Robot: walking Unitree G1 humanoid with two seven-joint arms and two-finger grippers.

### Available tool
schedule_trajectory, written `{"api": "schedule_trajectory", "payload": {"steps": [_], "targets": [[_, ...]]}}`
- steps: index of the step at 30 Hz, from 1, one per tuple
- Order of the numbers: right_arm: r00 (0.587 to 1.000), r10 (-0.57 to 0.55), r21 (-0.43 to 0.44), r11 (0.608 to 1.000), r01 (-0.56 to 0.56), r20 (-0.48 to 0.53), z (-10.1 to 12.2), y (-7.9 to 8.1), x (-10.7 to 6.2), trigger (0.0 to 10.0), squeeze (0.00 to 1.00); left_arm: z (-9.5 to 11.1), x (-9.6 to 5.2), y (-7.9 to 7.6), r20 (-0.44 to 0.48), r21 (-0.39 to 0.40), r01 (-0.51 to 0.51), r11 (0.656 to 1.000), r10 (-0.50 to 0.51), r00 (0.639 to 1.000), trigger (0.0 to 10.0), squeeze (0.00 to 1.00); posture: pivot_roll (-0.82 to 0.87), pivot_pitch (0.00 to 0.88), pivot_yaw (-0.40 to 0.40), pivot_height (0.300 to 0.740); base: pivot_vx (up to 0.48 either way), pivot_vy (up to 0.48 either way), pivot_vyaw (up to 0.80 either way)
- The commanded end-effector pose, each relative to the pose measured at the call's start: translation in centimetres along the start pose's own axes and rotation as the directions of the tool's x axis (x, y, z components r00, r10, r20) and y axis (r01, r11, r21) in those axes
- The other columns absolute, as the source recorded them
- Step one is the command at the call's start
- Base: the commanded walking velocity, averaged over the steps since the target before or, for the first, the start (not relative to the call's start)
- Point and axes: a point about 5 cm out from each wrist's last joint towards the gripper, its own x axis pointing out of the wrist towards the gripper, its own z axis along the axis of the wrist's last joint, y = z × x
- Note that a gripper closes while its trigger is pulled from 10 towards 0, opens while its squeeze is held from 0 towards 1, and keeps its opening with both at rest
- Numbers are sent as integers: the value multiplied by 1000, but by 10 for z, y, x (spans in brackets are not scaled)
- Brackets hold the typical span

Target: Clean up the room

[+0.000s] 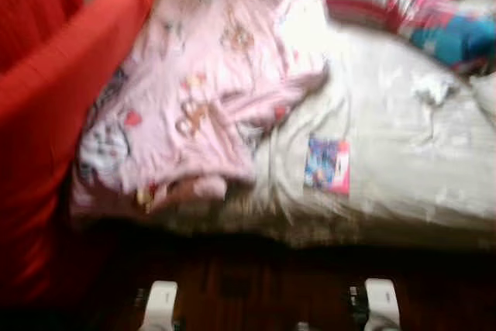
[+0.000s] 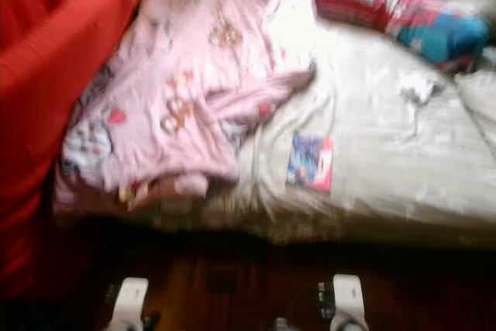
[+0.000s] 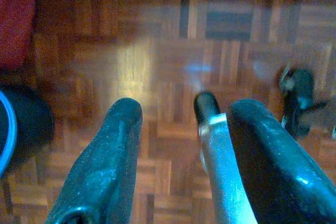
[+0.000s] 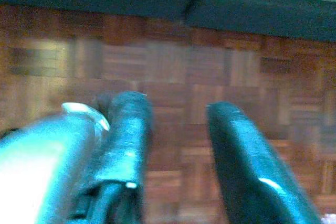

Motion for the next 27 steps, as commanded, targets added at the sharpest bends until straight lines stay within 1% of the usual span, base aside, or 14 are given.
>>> {"api": "schedule_trajectory", "payload": {"steps": [1, 10, 24, 27], "targets": [[999, -19, -3, 1000, 19, -37, -12, -8, -3, 10000, 0, -11, -1, -9, -38, -8, 25, 1000, -26, 999, 10000, 0, -113, 169, -20, 740, 319, 0, 0], [999, -21, -3, 1000, 21, -42, -15, -9, -4, 10000, 0, -11, -2, -8, -39, -9, 23, 1000, -23, 999, 10000, 0, -109, 179, -20, 740, 317, 0, 0], [999, -16, 6, 1000, 16, -40, -16, -4, -4, 10000, 0, -10, -1, -6, -40, -7, 19, 1000, -19, 999, 10000, 0, -108, 184, -16, 740, 314, 0, 0], [999, -13, 11, 1000, 14, -36, -15, -4, -4, 10000, 0, -11, -1, -6, -43, -6, 18, 1000, -18, 999, 10000, 0, -108, 185, -16, 740, 0, 0, 0]]}}
